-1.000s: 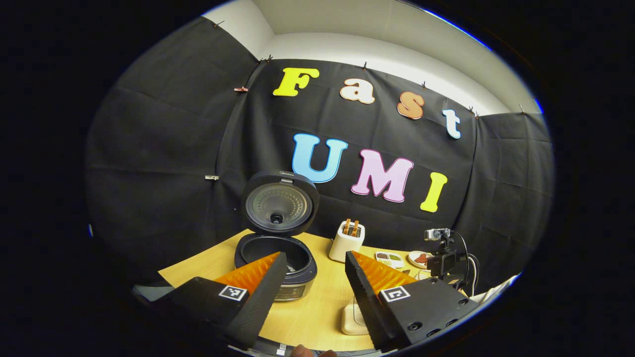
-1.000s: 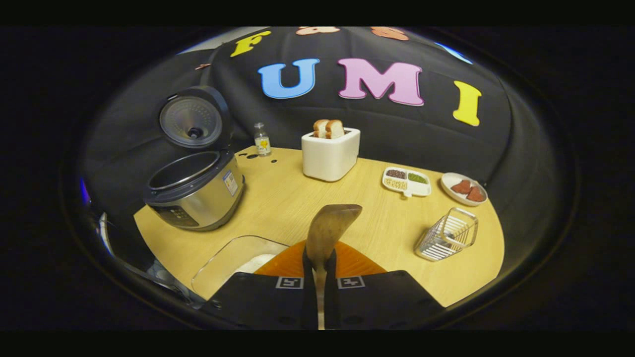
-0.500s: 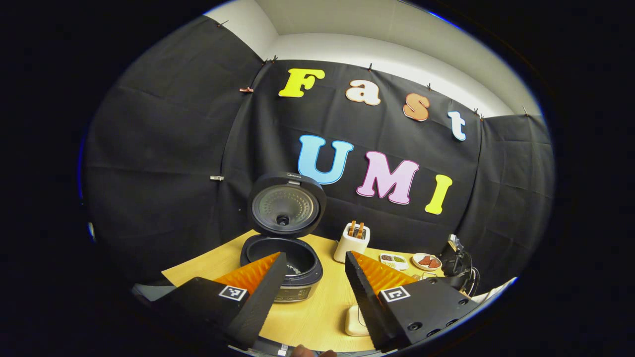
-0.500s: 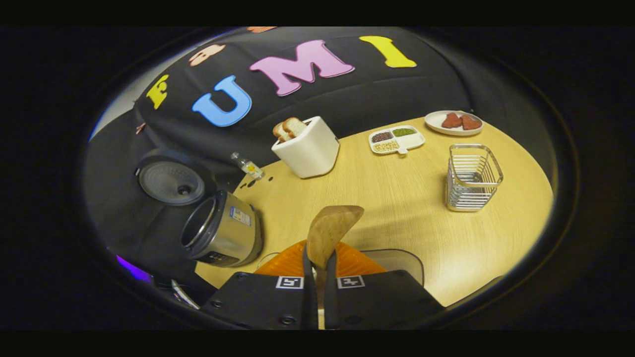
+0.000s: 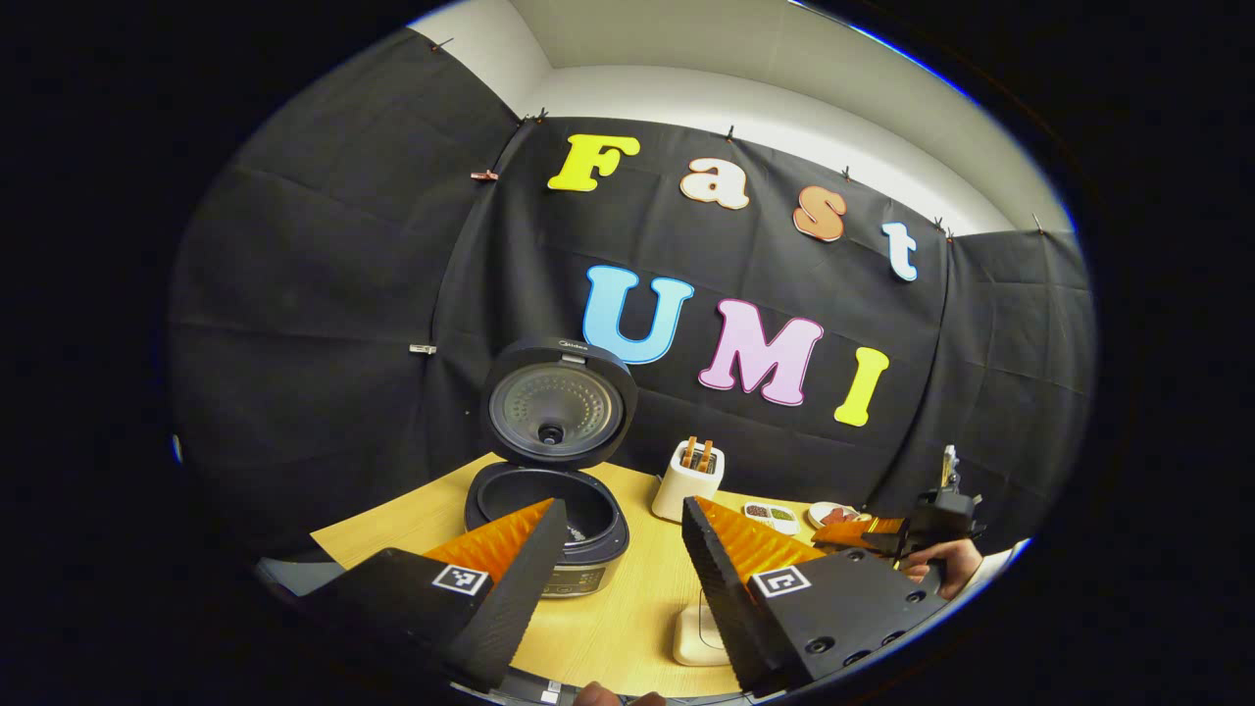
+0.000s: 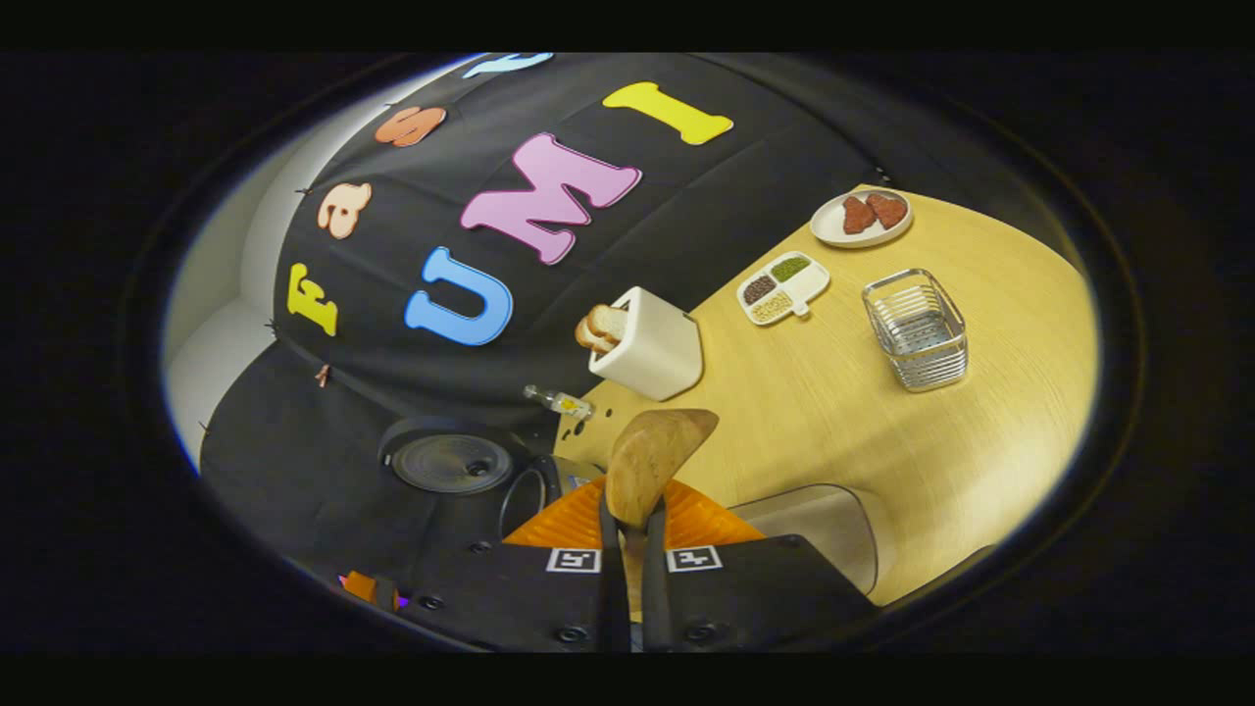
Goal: Close the left gripper, press the button to open the rice cooker; take a wooden spoon from the chopstick holder with the right hand, scoop a spoonful of rice and pour it into the rice cooker, then put the wooden spoon back into the chopstick holder.
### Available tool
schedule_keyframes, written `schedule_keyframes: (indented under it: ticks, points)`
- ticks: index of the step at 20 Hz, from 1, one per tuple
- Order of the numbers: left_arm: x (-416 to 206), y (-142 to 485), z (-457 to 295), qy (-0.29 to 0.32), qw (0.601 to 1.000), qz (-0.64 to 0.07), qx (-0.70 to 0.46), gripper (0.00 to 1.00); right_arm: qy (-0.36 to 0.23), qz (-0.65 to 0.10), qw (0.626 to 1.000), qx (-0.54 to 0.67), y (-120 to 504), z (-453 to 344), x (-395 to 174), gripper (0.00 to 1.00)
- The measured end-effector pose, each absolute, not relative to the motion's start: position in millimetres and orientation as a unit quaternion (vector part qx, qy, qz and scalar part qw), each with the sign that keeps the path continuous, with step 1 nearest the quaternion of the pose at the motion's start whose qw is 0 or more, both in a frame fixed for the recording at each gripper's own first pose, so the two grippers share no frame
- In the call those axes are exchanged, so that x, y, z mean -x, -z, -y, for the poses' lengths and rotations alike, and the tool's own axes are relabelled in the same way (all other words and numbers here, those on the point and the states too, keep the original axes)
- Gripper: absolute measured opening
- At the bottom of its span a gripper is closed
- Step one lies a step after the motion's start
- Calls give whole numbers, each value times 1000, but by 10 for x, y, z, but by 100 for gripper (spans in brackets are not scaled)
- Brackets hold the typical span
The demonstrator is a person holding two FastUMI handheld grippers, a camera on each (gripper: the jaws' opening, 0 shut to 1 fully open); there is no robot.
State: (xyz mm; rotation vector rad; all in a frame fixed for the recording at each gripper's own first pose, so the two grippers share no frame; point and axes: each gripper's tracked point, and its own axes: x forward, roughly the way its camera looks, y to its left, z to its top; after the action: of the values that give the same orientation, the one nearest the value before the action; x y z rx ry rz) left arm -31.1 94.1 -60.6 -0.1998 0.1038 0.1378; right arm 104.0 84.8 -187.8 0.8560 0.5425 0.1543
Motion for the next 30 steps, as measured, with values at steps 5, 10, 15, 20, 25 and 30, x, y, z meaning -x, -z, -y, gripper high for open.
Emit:
schedule_keyframes:
  ticks: [5,10,15,20,25,30]
  points:
    - [472,585,-1122,-84,990,-46,99,83,-113,-233,858,-443,1378,-1369,-1309,10]
    - [639,593,-1270,-98,989,-39,103,82,-128,-225,854,-451,1299,-2099,-1738,5]
    - [834,547,-1448,-116,987,-33,109,82,-127,-227,870,-419,1450,-2820,-2158,5]
    - [996,551,-1633,-131,985,-29,108,82,-142,-223,908,-326,1524,-3369,-2425,10]
    - [998,598,-1789,-139,982,-29,122,83,-166,-219,941,-197,1740,-3768,-2466,10]
    - [977,615,-1817,-138,982,-29,126,83,-199,-178,963,-46,1774,-4023,-2359,10]
